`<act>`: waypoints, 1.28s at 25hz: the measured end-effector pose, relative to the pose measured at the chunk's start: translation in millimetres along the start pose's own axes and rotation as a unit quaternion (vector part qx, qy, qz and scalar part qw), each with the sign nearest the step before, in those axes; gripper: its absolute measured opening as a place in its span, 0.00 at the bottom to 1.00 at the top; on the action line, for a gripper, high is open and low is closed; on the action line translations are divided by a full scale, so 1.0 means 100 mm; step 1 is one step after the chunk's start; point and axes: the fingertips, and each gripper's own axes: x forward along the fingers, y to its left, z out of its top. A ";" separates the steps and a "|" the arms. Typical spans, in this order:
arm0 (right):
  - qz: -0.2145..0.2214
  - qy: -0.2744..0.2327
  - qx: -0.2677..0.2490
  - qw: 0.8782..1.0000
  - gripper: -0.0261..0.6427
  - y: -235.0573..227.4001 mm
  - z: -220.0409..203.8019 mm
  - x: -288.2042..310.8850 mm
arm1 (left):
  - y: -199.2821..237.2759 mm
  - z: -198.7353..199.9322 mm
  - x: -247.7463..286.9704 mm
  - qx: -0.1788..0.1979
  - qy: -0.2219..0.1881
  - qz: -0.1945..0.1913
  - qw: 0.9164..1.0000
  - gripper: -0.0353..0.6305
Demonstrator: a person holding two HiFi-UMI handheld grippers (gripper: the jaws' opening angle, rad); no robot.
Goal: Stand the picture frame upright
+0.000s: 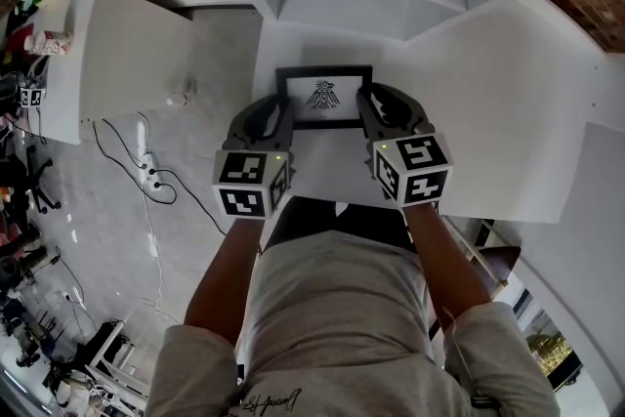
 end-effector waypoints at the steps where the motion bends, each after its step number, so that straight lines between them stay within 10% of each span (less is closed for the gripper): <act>1: 0.000 -0.003 -0.002 1.000 0.18 0.01 0.05 0.02 | 0.03 0.04 0.00 0.001 -0.004 0.002 1.000 0.18; 32: -0.016 -0.074 -0.013 0.997 0.18 -0.08 0.86 0.77 | 0.78 0.79 0.44 0.033 -0.074 0.008 0.997 0.18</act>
